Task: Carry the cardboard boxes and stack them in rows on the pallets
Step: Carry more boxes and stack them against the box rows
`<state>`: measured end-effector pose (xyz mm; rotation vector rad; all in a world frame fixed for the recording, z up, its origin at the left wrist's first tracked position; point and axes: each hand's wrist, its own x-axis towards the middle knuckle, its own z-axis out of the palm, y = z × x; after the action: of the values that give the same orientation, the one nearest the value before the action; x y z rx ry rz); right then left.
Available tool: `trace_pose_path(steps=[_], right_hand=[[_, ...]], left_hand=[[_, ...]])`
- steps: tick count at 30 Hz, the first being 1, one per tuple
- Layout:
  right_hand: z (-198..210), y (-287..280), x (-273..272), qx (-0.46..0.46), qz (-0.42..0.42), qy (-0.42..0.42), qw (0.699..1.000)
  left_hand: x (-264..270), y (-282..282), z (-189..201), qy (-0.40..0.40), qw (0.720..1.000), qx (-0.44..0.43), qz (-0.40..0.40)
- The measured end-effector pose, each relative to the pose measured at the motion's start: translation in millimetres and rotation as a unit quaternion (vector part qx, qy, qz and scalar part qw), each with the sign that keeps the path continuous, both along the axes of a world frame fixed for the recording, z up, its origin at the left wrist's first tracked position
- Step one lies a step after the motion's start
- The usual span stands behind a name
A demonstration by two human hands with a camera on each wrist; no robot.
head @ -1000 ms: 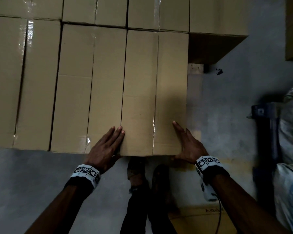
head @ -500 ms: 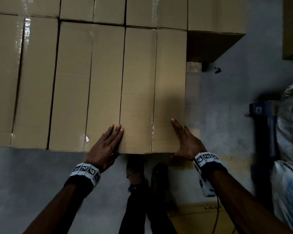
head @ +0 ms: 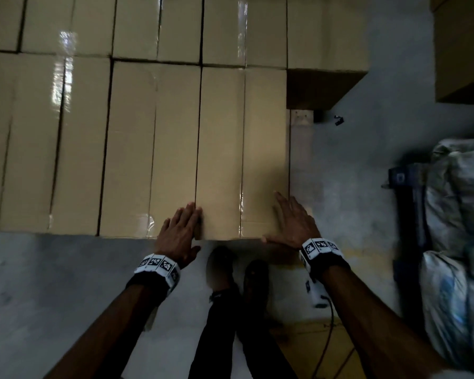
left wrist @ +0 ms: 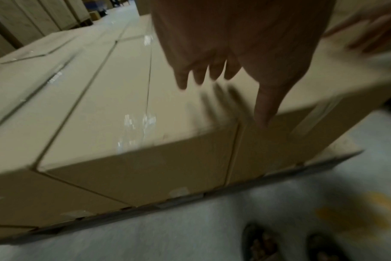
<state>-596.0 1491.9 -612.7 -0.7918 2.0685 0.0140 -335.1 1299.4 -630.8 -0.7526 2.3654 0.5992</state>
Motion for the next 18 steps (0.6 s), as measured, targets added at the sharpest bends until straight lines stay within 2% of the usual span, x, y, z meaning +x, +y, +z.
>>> trace_pose_path(steps=[3,8,12,15,18], right_hand=[[56.0,-1.7,6.8,-0.014,-0.027,0.006,1.0],[175.1,-8.5,32.5,-0.106,-0.039,0.003,0.994],[257.1,-9.8,51.7,-0.203,-0.106,-0.024,0.973],[299.0,-1.7,68.7,-0.257,-0.131,-0.033,0.957],[326.1,-0.6,81.3,-0.28,-0.105,-0.034,0.954]], left_hand=[[-8.3,15.8,61.8,-0.017,0.998,0.039,0.045],[-25.2,48.5,188.0,0.048,0.993,0.06,0.085],[-27.0,52.1,276.5,0.11,0.984,0.047,0.129],[-20.7,55.1,330.8,0.146,0.977,0.034,0.154],[-10.5,54.9,368.8,0.189,0.967,0.011,0.172]])
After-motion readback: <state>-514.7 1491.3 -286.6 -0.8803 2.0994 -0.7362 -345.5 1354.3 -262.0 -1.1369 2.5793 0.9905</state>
